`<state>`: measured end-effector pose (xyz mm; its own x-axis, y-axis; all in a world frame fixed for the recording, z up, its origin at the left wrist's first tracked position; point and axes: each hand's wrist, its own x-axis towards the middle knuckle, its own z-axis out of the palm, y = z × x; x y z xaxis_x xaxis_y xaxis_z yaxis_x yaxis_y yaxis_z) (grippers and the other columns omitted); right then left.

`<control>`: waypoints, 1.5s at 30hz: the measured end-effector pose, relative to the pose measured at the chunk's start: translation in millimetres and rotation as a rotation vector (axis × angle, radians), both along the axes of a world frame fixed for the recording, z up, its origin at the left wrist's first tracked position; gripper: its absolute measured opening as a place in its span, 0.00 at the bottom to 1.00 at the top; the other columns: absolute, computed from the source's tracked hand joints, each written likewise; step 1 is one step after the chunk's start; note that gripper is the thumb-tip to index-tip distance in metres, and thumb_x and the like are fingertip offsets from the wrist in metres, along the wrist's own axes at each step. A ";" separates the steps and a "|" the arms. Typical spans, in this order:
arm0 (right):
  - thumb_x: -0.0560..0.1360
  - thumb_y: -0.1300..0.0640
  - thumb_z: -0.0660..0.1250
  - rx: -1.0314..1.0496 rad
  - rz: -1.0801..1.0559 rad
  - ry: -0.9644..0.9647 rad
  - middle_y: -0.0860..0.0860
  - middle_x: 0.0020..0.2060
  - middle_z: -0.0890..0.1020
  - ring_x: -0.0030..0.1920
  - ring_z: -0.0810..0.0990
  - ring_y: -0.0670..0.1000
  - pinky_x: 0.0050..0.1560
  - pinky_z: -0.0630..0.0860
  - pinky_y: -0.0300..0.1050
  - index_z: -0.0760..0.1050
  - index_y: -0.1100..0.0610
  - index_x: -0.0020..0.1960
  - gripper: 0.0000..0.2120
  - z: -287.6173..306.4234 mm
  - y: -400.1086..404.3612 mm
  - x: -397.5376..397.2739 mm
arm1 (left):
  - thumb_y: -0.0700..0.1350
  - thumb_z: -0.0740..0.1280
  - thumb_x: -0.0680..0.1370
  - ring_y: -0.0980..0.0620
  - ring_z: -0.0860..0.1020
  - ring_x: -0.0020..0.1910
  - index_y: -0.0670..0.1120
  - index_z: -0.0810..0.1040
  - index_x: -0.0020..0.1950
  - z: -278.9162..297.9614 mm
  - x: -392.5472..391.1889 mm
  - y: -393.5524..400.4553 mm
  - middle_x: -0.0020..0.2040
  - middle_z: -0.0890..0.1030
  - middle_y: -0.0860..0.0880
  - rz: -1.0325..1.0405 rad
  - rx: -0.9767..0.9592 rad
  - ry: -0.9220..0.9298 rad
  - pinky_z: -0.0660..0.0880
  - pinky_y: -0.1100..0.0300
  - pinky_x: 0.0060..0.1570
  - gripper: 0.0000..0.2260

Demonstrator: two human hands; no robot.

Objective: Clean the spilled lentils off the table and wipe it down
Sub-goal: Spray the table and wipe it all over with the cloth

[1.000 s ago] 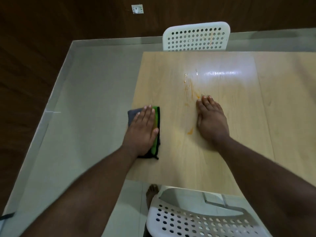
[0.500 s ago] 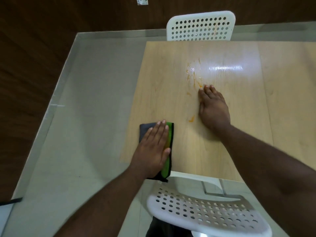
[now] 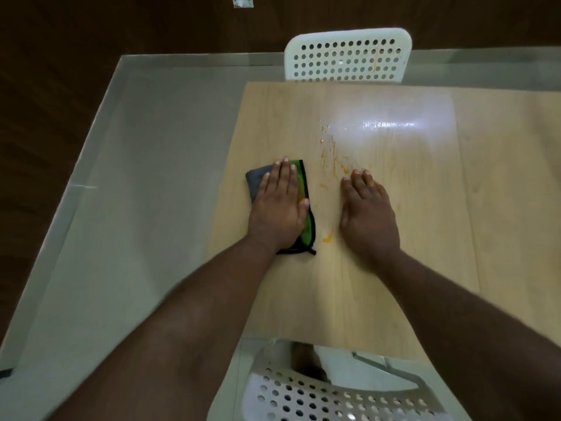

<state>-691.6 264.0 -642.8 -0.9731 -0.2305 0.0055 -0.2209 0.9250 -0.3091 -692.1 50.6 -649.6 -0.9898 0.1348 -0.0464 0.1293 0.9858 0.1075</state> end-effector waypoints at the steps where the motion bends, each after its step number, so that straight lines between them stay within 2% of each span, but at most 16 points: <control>1: 0.87 0.49 0.51 -0.006 0.002 0.000 0.54 0.84 0.57 0.85 0.49 0.53 0.84 0.50 0.55 0.57 0.55 0.85 0.27 -0.2 0.7 1.6 | 0.57 0.45 0.85 0.42 0.46 0.86 0.37 0.48 0.85 0.2 1.9 4.9 0.86 0.47 0.39 -0.033 0.005 -0.005 0.48 0.45 0.83 0.34; 5: 0.85 0.49 0.54 -0.016 -0.006 -0.010 0.55 0.82 0.65 0.84 0.57 0.55 0.82 0.58 0.56 0.66 0.54 0.82 0.27 5.2 4.0 -7.5 | 0.57 0.47 0.86 0.46 0.44 0.86 0.39 0.47 0.86 4.7 9.2 -1.8 0.86 0.45 0.41 -0.175 0.050 -0.002 0.48 0.46 0.83 0.33; 8: 0.84 0.48 0.55 0.042 0.059 -0.017 0.54 0.79 0.70 0.82 0.63 0.55 0.79 0.61 0.55 0.71 0.54 0.79 0.26 7.4 16.3 -34.6 | 0.57 0.47 0.86 0.48 0.42 0.86 0.41 0.45 0.86 2.3 -5.6 -7.9 0.87 0.44 0.43 -0.124 0.058 -0.021 0.46 0.47 0.84 0.33; 11: 0.86 0.47 0.51 0.077 0.055 -0.032 0.53 0.83 0.62 0.84 0.54 0.54 0.81 0.53 0.52 0.63 0.52 0.83 0.26 11.3 34.6 -87.8 | 0.57 0.46 0.86 0.45 0.45 0.86 0.39 0.47 0.86 1.4 -54.9 -15.4 0.87 0.46 0.41 0.003 0.024 -0.008 0.47 0.46 0.84 0.33; 14: 0.87 0.46 0.49 0.096 0.057 -0.035 0.50 0.85 0.55 0.85 0.48 0.50 0.81 0.46 0.49 0.56 0.47 0.85 0.26 10.5 48.0 -137.6 | 0.57 0.44 0.85 0.44 0.46 0.86 0.38 0.48 0.86 2.1 -117.3 -21.6 0.86 0.47 0.40 0.030 -0.008 -0.010 0.46 0.46 0.84 0.34; 22: 0.86 0.44 0.46 0.053 0.046 -0.015 0.49 0.84 0.54 0.85 0.48 0.49 0.84 0.52 0.54 0.56 0.47 0.84 0.28 -0.5 47.5 -150.7 | 0.59 0.42 0.84 0.44 0.46 0.86 0.39 0.47 0.86 8.8 -244.6 9.0 0.86 0.48 0.40 -0.060 -0.033 -0.013 0.45 0.47 0.84 0.35; 25: 0.86 0.45 0.48 0.049 0.050 -0.017 0.48 0.84 0.55 0.85 0.48 0.49 0.83 0.51 0.52 0.57 0.47 0.84 0.27 -2.9 48.4 -151.8 | 0.59 0.44 0.85 0.44 0.46 0.86 0.40 0.47 0.86 10.8 -249.7 37.2 0.86 0.48 0.41 -0.149 -0.015 -0.004 0.45 0.46 0.84 0.34; 28: 0.86 0.45 0.48 0.041 0.050 -0.014 0.49 0.84 0.57 0.85 0.49 0.48 0.83 0.52 0.51 0.58 0.47 0.84 0.27 -2.2 49.6 -150.9 | 0.58 0.44 0.86 0.44 0.42 0.86 0.40 0.45 0.86 13.4 -218.0 56.3 0.86 0.45 0.41 -0.310 -0.013 -0.013 0.47 0.45 0.83 0.34; 31: 0.87 0.45 0.47 0.042 0.055 -0.031 0.49 0.84 0.56 0.85 0.49 0.48 0.83 0.54 0.53 0.56 0.48 0.85 0.27 -1.2 50.9 -151.4 | 0.58 0.48 0.86 0.48 0.40 0.85 0.42 0.44 0.86 14.5 -185.7 40.1 0.87 0.42 0.43 -0.408 0.013 -0.058 0.45 0.47 0.84 0.34; 34: 0.87 0.45 0.48 0.041 0.051 -0.035 0.49 0.84 0.56 0.85 0.48 0.48 0.84 0.53 0.53 0.55 0.48 0.85 0.27 -4.7 53.0 -153.5 | 0.57 0.49 0.87 0.50 0.39 0.85 0.42 0.43 0.86 11.1 -188.4 4.7 0.87 0.42 0.44 -0.352 0.052 -0.060 0.46 0.47 0.84 0.33; 37: 0.86 0.45 0.47 0.052 0.057 -0.024 0.49 0.84 0.56 0.85 0.49 0.49 0.84 0.52 0.52 0.56 0.49 0.85 0.27 -8.3 52.8 -153.4 | 0.59 0.46 0.86 0.49 0.39 0.85 0.42 0.40 0.86 7.8 -221.3 -11.6 0.86 0.40 0.43 -0.209 0.024 -0.057 0.44 0.48 0.84 0.34; 41: 0.86 0.45 0.47 0.042 0.043 -0.006 0.50 0.84 0.57 0.85 0.51 0.49 0.83 0.53 0.52 0.58 0.51 0.84 0.28 -9.3 50.8 -154.4 | 0.59 0.46 0.85 0.45 0.44 0.86 0.39 0.45 0.86 9.3 -263.9 13.7 0.86 0.45 0.40 -0.057 -0.028 -0.041 0.46 0.47 0.84 0.35; 45: 0.87 0.45 0.45 0.068 -0.030 -0.003 0.53 0.83 0.59 0.84 0.53 0.50 0.83 0.54 0.52 0.58 0.55 0.84 0.29 -6.3 48.9 -154.2 | 0.59 0.47 0.85 0.43 0.46 0.86 0.38 0.47 0.86 14.9 -254.0 61.4 0.86 0.48 0.38 -0.065 0.001 -0.032 0.46 0.45 0.84 0.35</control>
<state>-845.8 312.9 -649.1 -0.9795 -0.2009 -0.0119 -0.1918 0.9500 -0.2462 -946.0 112.0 -634.7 -0.9770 0.1988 -0.0774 0.1895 0.9753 0.1131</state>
